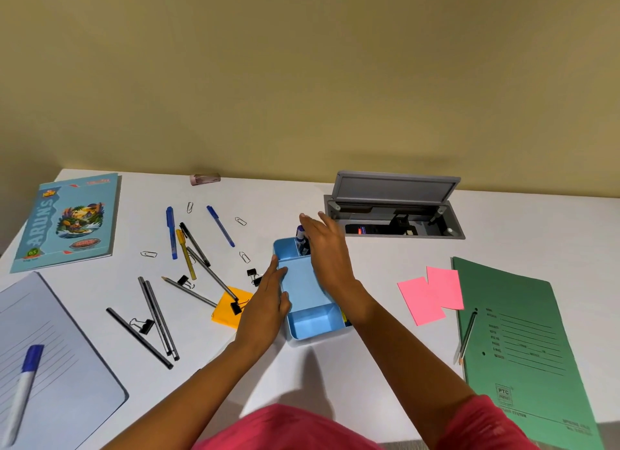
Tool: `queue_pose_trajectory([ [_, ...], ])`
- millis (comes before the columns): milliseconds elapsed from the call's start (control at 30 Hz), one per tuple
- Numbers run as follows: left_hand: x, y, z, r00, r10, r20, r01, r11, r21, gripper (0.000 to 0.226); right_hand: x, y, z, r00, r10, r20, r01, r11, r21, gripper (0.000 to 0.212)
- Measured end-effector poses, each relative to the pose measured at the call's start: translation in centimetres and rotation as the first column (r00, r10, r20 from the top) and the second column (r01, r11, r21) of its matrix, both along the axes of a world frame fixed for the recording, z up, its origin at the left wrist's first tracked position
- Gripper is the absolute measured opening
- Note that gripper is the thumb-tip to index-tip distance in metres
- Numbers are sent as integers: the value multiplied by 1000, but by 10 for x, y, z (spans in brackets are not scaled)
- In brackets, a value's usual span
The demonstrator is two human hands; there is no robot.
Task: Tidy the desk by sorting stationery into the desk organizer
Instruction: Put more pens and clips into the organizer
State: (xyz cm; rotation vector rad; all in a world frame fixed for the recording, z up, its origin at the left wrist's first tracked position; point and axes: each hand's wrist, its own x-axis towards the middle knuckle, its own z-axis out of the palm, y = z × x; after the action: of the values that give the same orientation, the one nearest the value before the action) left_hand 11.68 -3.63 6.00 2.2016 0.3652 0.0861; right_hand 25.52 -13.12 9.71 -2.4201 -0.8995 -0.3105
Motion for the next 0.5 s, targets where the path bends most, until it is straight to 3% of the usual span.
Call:
queue_pose_trajectory([
  [133,-3,4,-3,1000,-11,3,11,1000,-7,49,-12,-11,-18,995,40,-92,-39,999,10,60],
  [300,-5,3,-4,1000,-14,3,14,999,-42,57,-20,-13,-12,969,43,-244,-19,995,102,43],
  [500,-6,4,-3,1000,-17,4,17,999,-33,56,-14,-10,-16,981,39,-190,-39,999,6,38],
])
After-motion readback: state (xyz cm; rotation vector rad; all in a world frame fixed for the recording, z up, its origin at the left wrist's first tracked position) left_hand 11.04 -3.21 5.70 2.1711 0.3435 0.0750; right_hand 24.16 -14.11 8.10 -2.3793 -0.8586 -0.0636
